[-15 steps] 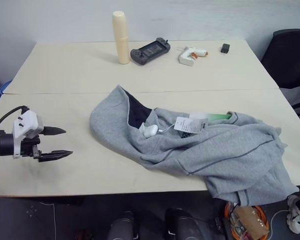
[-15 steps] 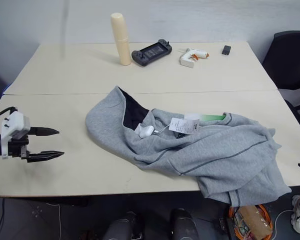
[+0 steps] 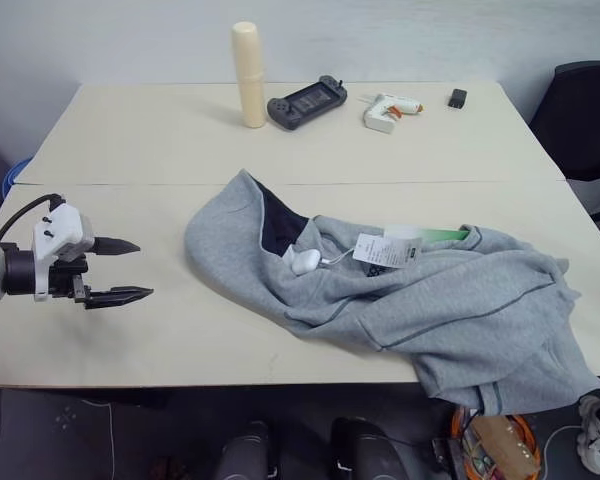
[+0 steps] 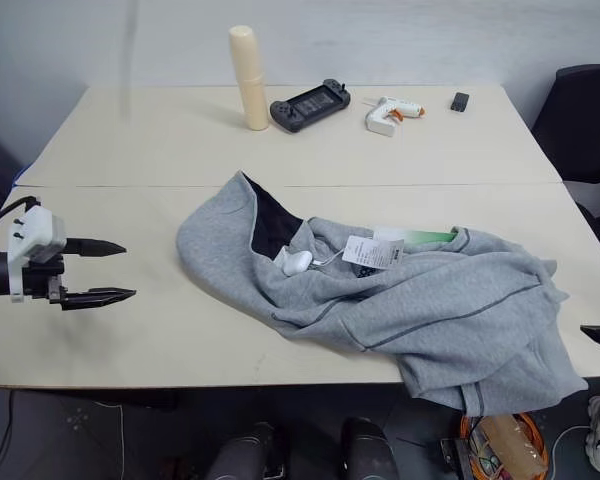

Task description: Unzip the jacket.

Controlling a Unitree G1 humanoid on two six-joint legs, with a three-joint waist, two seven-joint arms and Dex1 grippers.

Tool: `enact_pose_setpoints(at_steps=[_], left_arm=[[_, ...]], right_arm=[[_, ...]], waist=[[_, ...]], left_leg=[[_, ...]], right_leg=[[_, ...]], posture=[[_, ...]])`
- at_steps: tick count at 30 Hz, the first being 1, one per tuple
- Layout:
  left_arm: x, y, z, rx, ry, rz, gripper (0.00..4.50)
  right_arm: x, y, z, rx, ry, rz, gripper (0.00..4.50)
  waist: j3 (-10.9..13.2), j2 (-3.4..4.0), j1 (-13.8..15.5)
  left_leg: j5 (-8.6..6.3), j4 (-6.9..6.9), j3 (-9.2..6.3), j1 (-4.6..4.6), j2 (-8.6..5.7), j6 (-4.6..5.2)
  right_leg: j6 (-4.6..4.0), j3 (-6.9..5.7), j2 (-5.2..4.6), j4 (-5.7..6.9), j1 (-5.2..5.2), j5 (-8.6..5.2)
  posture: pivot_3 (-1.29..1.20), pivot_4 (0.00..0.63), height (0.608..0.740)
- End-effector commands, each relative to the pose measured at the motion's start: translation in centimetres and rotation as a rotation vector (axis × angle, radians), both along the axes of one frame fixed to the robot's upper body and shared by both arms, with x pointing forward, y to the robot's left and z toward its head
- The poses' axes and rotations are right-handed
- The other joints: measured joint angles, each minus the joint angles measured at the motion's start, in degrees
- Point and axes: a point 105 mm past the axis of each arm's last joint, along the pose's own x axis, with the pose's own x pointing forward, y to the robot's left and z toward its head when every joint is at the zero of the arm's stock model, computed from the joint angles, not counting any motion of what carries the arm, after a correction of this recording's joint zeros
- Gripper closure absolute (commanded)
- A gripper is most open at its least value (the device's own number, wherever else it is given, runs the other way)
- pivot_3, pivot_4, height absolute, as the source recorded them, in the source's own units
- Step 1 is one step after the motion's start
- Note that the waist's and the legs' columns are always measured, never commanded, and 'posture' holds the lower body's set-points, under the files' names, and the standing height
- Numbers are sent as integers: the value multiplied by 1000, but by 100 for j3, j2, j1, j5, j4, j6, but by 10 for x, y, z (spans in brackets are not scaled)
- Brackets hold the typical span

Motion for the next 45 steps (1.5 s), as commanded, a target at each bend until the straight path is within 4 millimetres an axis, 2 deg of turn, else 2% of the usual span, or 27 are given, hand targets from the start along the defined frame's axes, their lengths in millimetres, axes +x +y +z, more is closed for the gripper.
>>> enact_pose_setpoints(at_steps=[1,11,13,14,16,18,22,26,33,38,45], left_arm=[[1,-5,7,0,-8,-5,16],[-4,-22,19,-78,25,-73,16],[-2,-29,24,-93,21,-101,16],[-1,-39,29,-111,19,-142,16],[3,-63,41,-142,20,-245,16],[8,-79,48,-149,20,-309,16],[33,-126,55,-108,1,-486,16],[53,-166,46,-66,13,-609,16],[80,-205,20,1,37,-679,16],[89,-226,11,0,51,-698,16],[97,-236,-8,50,54,-654,16]], right_arm=[[4,3,5,-19,-40,12,0],[2,15,8,43,-8,54,0],[3,19,11,53,-15,67,0],[5,24,14,57,-19,85,0],[8,38,19,54,-24,142,0],[10,51,24,46,-35,193,0],[21,112,45,46,-156,394,0],[26,158,44,62,-197,507,0],[22,208,39,78,-231,630,0],[17,227,42,95,-256,654,0],[16,232,45,108,-281,620,0]], waist=[[0,0,0],[0,0,0],[0,-1,6],[0,-1,16],[0,-1,66],[0,-1,79],[0,-1,119],[1,-5,152],[15,-28,154],[22,-41,161],[25,-46,163]], left_leg=[[0,0,1,0,0,0],[3,7,4,0,2,1],[3,11,4,-1,2,1],[3,13,4,-1,2,1],[4,20,2,-1,1,3],[5,32,2,-2,0,4],[11,42,6,1,-4,3],[18,47,5,-4,-5,4],[23,53,9,-27,-15,23],[12,130,-12,-100,-12,46],[11,131,-7,-105,-25,59]], right_leg=[[0,0,1,1,0,0],[0,1,9,6,0,0],[0,1,10,8,1,0],[0,0,10,9,1,0],[1,-1,10,15,5,0],[5,1,14,22,8,3],[7,-3,30,33,11,4],[8,-1,32,31,8,4],[20,-23,42,34,-3,10],[38,-20,19,37,-49,20],[43,-24,12,40,-56,23]], posture=[[0,150,740],[0,150,740],[0,150,740],[0,150,740],[0,150,740],[0,150,740],[0,150,740],[0,150,740],[0,150,740],[0,150,740],[0,150,740]])
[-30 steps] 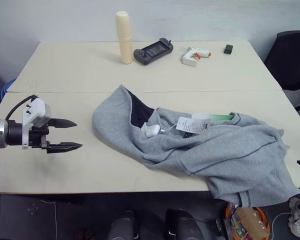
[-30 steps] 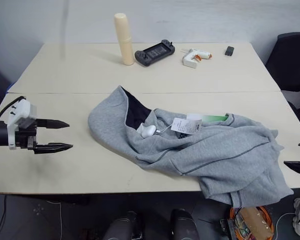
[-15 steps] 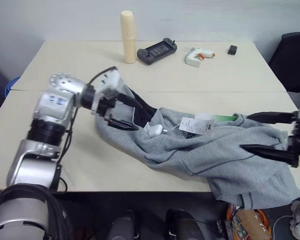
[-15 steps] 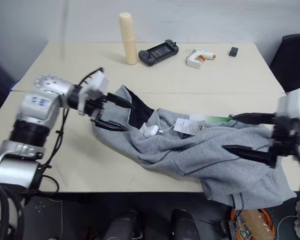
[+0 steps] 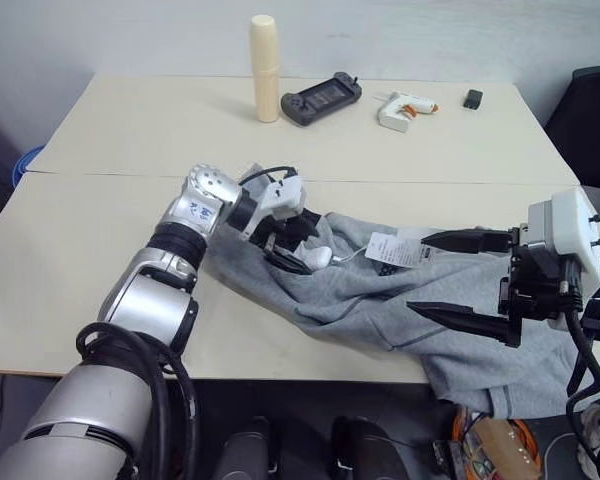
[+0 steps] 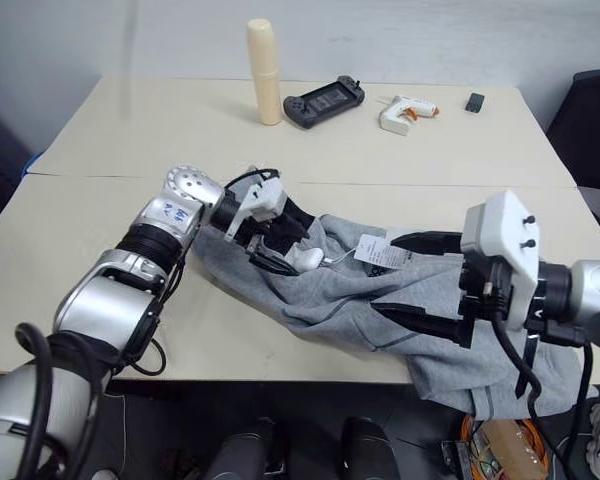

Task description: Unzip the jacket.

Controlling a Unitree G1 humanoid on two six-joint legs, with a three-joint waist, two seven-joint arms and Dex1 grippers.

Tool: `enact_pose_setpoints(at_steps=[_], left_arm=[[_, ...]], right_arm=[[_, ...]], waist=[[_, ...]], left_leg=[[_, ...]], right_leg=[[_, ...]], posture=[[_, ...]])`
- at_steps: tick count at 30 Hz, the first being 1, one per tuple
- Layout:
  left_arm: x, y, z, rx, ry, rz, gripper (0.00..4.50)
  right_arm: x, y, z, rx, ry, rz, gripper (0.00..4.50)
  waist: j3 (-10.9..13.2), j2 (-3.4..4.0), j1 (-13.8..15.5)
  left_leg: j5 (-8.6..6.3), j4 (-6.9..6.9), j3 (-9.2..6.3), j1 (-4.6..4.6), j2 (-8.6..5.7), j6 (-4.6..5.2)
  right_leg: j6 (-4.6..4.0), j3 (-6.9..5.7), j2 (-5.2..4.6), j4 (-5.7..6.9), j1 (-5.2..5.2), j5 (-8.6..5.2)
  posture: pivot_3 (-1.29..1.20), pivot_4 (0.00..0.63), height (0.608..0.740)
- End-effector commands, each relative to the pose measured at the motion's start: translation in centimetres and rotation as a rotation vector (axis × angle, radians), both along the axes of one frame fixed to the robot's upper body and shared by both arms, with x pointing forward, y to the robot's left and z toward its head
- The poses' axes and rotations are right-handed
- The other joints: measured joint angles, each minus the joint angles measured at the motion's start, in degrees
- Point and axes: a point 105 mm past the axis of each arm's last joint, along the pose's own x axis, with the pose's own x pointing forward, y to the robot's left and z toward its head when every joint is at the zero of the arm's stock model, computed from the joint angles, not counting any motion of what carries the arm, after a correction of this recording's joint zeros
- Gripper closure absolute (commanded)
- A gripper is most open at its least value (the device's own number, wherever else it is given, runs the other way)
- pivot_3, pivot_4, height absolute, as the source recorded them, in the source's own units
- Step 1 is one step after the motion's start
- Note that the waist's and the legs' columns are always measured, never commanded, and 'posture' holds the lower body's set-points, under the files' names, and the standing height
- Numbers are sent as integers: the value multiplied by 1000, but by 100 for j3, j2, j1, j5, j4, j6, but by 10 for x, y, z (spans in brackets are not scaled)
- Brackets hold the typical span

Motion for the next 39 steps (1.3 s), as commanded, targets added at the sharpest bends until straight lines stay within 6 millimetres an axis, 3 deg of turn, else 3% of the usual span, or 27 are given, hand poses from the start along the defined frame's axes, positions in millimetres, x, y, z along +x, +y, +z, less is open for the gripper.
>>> enact_pose_setpoints(at_steps=[1,6,15,19,22,24,30,39], left_arm=[[7,-9,10,-15,-61,23,16],[12,-21,1,-7,-96,58,16],[13,-22,-18,30,-67,93,16],[12,-20,-22,34,-66,95,800],[11,-16,-27,58,-68,87,1793],[11,-15,-28,64,-63,85,1824],[7,-14,-11,-28,3,74,1824],[6,-2,51,-393,185,120,1824]], right_arm=[[-5,6,6,11,-41,8,0],[-6,7,6,21,-43,-13,0],[-6,7,6,27,-48,-34,0],[-5,7,7,29,-50,-41,0],[-5,7,5,28,-49,-39,0],[-5,7,5,28,-49,-39,0],[-1,7,4,30,-52,-43,0],[1,11,-2,29,-43,-21,0]], waist=[[1,-1,1],[1,-2,3],[1,-2,1],[1,-2,-1],[1,-2,-1],[1,-2,-1],[1,-2,-6],[1,-3,-14]], left_leg=[[0,0,0,0,0,0],[0,0,-1,-3,-4,8],[0,0,3,-3,-3,9],[0,0,3,-2,-3,10],[0,0,3,-2,-3,10],[0,0,3,-2,-3,10],[0,0,5,-2,-3,10],[2,1,6,-4,-4,11]], right_leg=[[0,-1,0,0,-1,0],[4,1,-2,1,-1,2],[6,-2,-1,1,-2,3],[6,-1,-1,1,-2,3],[6,-2,-1,1,-2,3],[6,-2,-1,1,-2,3],[6,-7,3,4,-3,3],[6,-15,7,28,-5,3]], posture=[[0,150,740],[0,150,740],[0,150,740],[0,150,740],[0,150,740],[0,150,740],[0,150,740],[0,150,740]])
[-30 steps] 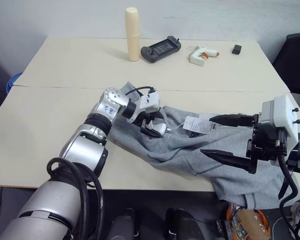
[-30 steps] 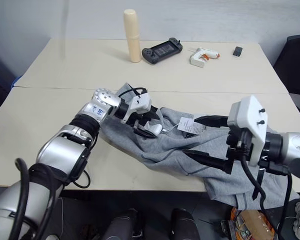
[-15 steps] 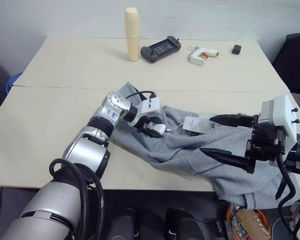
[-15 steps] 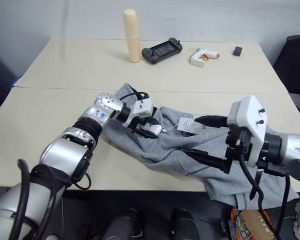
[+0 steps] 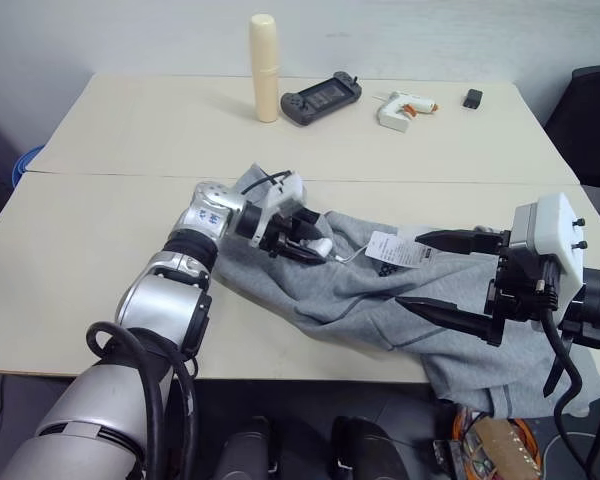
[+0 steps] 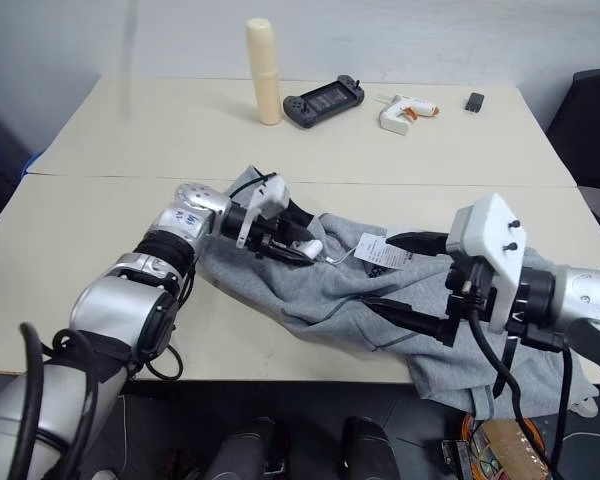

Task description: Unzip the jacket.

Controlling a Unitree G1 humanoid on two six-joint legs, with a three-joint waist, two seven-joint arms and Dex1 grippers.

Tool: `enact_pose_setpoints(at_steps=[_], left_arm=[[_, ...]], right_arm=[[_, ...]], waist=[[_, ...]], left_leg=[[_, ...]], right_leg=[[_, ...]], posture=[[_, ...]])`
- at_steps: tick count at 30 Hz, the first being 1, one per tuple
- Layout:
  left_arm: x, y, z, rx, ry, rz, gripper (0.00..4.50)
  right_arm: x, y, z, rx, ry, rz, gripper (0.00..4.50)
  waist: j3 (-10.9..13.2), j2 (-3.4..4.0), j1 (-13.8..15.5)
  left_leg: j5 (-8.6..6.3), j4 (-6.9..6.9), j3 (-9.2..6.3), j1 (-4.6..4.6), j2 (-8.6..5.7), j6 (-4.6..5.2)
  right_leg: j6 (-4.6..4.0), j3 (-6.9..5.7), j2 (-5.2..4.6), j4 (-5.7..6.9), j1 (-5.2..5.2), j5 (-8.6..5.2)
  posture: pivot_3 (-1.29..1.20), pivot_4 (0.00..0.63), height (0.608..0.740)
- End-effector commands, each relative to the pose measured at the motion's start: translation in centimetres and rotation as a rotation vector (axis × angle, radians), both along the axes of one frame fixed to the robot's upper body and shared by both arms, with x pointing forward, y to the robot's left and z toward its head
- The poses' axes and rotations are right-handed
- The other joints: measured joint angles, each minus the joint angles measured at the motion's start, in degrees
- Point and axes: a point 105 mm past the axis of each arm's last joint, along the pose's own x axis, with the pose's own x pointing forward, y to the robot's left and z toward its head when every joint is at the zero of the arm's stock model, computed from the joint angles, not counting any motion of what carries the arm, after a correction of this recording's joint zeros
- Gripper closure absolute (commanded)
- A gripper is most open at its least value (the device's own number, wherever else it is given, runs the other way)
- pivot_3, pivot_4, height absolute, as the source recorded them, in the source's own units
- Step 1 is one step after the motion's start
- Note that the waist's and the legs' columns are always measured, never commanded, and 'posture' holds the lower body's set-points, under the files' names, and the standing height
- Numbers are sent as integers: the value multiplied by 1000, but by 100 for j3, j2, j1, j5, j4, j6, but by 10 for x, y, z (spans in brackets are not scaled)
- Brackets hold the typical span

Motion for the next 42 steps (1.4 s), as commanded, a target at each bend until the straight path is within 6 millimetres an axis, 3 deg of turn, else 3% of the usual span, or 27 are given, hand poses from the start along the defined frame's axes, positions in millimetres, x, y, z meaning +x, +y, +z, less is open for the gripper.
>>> enact_pose_setpoints(at_steps=[1,8,12,14,16,21,29,35,38,42], left_arm=[[-2,7,43,-166,-10,-6,1824],[-12,30,62,-290,-51,105,1824],[-23,39,52,-244,-105,148,1824],[-20,35,42,-182,-151,166,1824],[-10,27,33,-92,-240,183,1455],[2,6,18,60,-378,126,37],[14,-10,-2,212,-506,72,37],[17,-14,-19,253,-472,74,37],[16,-15,-20,231,-443,71,617],[13,-16,-17,200,-412,54,1938]], right_arm=[[-2,4,2,4,-29,27,0],[5,6,-3,0,-21,40,0],[7,6,-4,-4,-13,68,0],[9,5,-2,-4,-14,75,0],[12,5,0,3,-15,82,0],[13,11,-2,18,-16,99,0],[10,12,-4,30,-24,79,0],[9,11,-5,31,-30,57,0],[8,11,-5,28,-33,53,0],[9,10,-5,22,-32,48,0]], waist=[[0,0,-6],[0,1,-16],[0,1,-19],[0,0,16],[-1,-1,48],[-4,-7,61],[-4,-7,13],[-4,-8,14],[-4,-9,16],[-4,-9,12]], left_leg=[[0,0,0,0,0,0],[2,0,0,5,0,-2],[5,1,-1,5,2,-6],[6,3,-1,6,1,-6],[10,7,-6,6,-6,0],[10,8,-2,4,-14,8],[10,2,4,3,-11,8],[10,2,4,3,-10,9],[9,3,4,2,-10,9],[9,3,4,3,-10,10]], right_leg=[[0,1,0,0,0,0],[0,21,0,7,3,0],[0,34,1,11,3,0],[0,32,1,13,3,0],[0,30,-4,13,10,0],[11,25,-7,5,10,6],[12,4,-4,5,3,7],[12,4,-6,5,2,7],[12,4,-8,5,3,7],[12,4,-7,5,2,7]], posture=[[0,150,740],[0,150,740],[0,150,740],[0,150,740],[0,150,740],[0,150,740],[0,150,740],[0,150,740],[0,150,740],[0,150,740]])
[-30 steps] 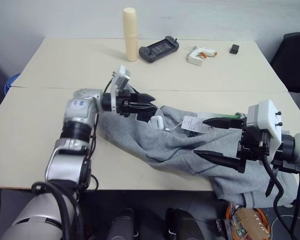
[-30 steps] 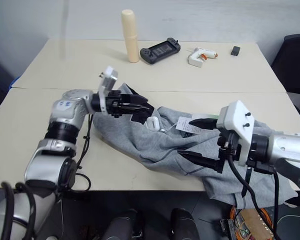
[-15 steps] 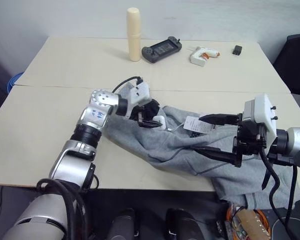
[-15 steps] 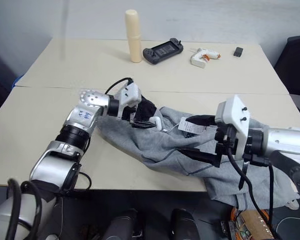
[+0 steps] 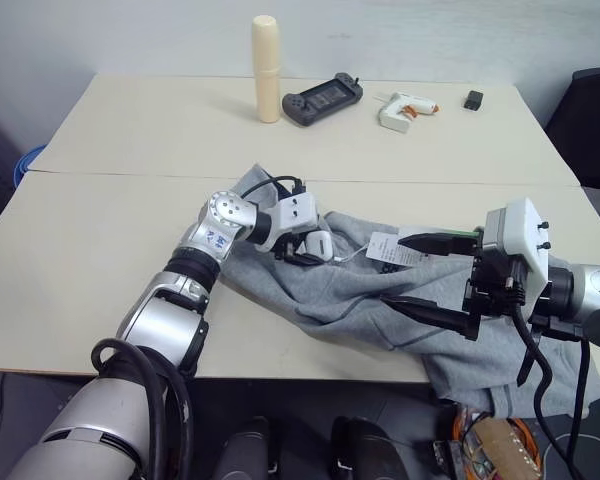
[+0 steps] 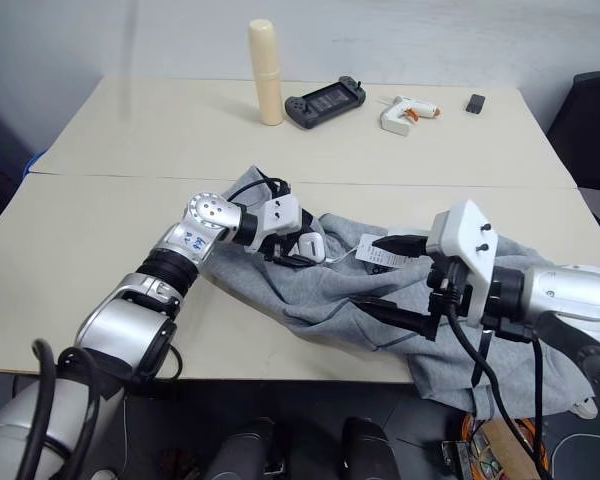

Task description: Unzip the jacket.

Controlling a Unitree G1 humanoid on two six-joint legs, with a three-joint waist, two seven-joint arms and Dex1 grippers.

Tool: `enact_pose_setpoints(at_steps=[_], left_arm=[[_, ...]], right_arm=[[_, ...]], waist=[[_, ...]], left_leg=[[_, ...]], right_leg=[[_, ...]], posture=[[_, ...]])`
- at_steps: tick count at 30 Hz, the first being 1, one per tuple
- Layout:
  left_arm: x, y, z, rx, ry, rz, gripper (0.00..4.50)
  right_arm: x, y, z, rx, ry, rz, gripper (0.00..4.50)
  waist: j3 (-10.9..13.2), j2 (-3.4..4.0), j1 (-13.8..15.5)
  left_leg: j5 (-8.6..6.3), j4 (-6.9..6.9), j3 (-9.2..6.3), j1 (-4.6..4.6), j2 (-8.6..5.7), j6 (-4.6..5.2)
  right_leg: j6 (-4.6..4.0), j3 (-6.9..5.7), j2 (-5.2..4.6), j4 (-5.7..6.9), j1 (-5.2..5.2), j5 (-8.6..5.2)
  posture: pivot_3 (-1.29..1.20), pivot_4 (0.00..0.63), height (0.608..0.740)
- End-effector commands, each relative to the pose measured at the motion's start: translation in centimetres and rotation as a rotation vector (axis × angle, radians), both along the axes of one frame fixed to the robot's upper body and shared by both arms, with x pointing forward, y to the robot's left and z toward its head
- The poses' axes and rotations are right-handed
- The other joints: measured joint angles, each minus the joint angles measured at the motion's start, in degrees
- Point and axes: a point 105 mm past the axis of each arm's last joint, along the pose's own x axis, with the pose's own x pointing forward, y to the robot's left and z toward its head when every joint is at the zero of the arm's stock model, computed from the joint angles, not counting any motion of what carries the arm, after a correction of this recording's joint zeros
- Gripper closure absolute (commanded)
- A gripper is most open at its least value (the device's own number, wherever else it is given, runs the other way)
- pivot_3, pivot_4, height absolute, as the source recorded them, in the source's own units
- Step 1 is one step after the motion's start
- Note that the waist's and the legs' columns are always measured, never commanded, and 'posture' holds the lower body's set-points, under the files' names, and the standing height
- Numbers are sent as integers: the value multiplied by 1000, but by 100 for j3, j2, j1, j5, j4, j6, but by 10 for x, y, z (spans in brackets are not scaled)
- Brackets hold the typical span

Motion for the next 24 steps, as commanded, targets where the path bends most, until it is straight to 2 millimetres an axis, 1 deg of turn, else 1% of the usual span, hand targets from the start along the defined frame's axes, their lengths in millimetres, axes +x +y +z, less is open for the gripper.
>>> enact_pose_setpoints(at_steps=[1,2,4,6,9,14,16,18,20,22,24], left_arm=[[-1,-7,16,-45,-11,-34,2225],[-2,-7,17,-48,-9,-39,2578],[-4,-7,18,-60,1,-52,3139],[-6,-7,21,-87,19,-54,3605],[-6,-8,24,-112,40,-41,3666],[-8,-5,21,-97,49,-45,3666],[-9,-4,23,-108,48,-45,3666],[-8,-2,36,-175,65,-21,3666],[-7,3,55,-267,87,14,3666],[-9,15,78,-392,118,57,3666],[-15,31,99,-506,134,109,3666]], right_arm=[[-4,1,9,-4,-50,9,0],[-4,1,9,-5,-50,8,0],[-3,1,9,-6,-52,9,0],[-3,1,9,-6,-53,11,0],[-1,1,9,-10,-55,12,0],[2,2,10,-10,-65,13,0],[3,2,11,-10,-69,15,0],[3,3,11,-12,-71,20,0],[3,5,11,-13,-73,26,0],[4,7,12,-9,-73,34,0],[6,8,12,-6,-74,39,0]], waist=[[0,0,1],[0,0,2],[-1,-1,5],[-1,-1,6],[-1,-1,3],[-1,-1,2],[-1,-1,2],[-1,-1,2],[-1,-1,-10],[-1,-1,-21],[-1,-1,-39]], left_leg=[[0,0,0,0,0,0],[0,0,0,0,0,0],[0,0,0,1,0,0],[0,1,-1,1,-1,0],[0,1,-1,1,-1,0],[0,1,-1,1,-1,0],[0,1,-1,1,-1,0],[0,2,-1,1,-1,0],[0,2,-1,0,0,0],[0,1,-2,-1,2,0],[1,1,-3,-2,4,-1]], right_leg=[[0,-1,0,1,0,0],[0,-1,0,1,0,0],[0,-1,-1,1,1,0],[0,0,-2,1,2,0],[0,1,-1,2,2,0],[0,0,0,2,1,0],[0,1,0,2,1,0],[0,1,-1,2,2,0],[0,5,-1,2,1,0],[0,9,0,2,-1,0],[0,16,-1,3,-2,0]], posture=[[0,150,740],[0,150,740],[0,150,740],[0,150,740],[0,150,740],[0,150,740],[0,150,740],[0,150,740],[0,150,740],[0,150,740],[0,150,740]])
